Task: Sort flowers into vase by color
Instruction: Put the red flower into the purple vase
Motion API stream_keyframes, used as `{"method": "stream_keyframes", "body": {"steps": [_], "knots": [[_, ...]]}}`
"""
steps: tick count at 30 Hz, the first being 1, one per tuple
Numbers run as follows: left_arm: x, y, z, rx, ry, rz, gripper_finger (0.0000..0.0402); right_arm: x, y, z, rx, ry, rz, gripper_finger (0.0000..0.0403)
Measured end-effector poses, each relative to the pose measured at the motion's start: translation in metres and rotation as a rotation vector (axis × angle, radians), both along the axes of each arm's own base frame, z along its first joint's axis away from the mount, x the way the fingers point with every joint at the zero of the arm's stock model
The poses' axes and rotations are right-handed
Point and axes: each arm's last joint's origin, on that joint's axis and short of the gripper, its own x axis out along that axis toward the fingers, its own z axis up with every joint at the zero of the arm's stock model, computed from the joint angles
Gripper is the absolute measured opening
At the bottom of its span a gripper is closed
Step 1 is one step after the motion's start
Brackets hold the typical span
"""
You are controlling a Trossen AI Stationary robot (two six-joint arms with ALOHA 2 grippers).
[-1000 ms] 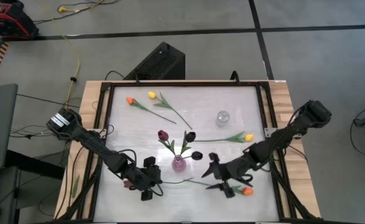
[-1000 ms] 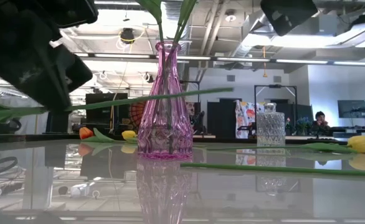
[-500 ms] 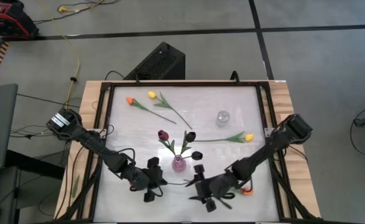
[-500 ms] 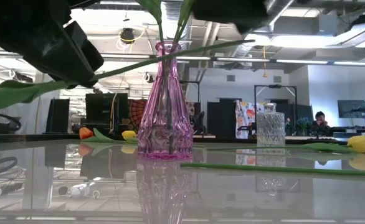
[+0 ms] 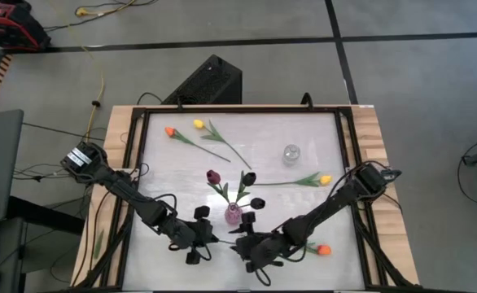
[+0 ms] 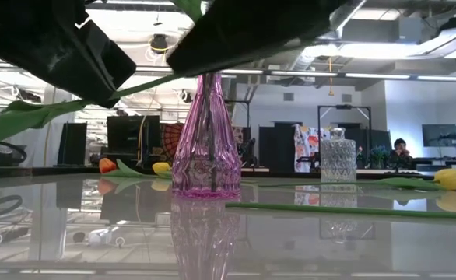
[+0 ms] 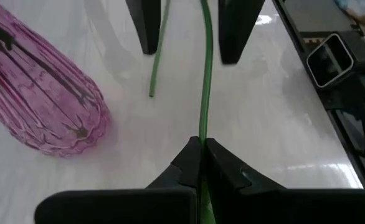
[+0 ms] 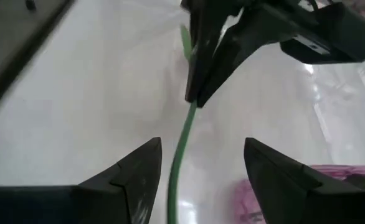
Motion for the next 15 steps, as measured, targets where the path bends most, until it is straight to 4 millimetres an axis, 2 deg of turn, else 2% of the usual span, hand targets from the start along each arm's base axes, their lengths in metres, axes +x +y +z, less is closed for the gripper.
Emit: {"method": "stream_keyframes", "body": {"steps": [4, 15], "knots": [[0.0000, -0.0003, 0.0001, 0.016, -0.003, -0.028, 0.0000, -0.0017, -0.0034, -0.0010, 0.061, 0.026, -0.063, 0.0231], [0.0002, 0.0001, 0.0001, 0.032, -0.008, -0.035, 0.0000, -0.0075, -0.0037, -0.0084, 0.132, 0.097, -0.118, 0.0119]]}}
